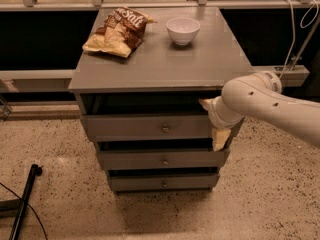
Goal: Open top drawer
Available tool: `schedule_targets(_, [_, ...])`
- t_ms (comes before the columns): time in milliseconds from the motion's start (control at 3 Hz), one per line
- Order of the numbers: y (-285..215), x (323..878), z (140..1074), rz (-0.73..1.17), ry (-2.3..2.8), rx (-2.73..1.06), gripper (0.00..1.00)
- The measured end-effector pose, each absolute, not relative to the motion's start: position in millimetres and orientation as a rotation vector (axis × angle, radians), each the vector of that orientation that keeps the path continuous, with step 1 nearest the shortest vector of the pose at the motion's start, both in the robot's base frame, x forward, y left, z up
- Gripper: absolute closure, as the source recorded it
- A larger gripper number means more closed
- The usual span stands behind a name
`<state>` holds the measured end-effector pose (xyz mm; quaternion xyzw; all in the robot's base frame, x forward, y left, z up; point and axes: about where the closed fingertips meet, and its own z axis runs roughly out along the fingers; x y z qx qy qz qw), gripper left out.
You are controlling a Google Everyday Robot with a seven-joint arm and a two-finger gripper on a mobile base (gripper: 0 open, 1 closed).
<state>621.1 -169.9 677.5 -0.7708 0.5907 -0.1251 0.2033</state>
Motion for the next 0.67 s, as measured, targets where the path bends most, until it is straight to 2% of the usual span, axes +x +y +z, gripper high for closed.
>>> schedule_targets(333, [-160, 643, 661, -0.312, 1.680, -2.093, 0.03])
schedule_targets(667, [-157, 652, 651, -0.275, 1.713, -2.051, 0.26])
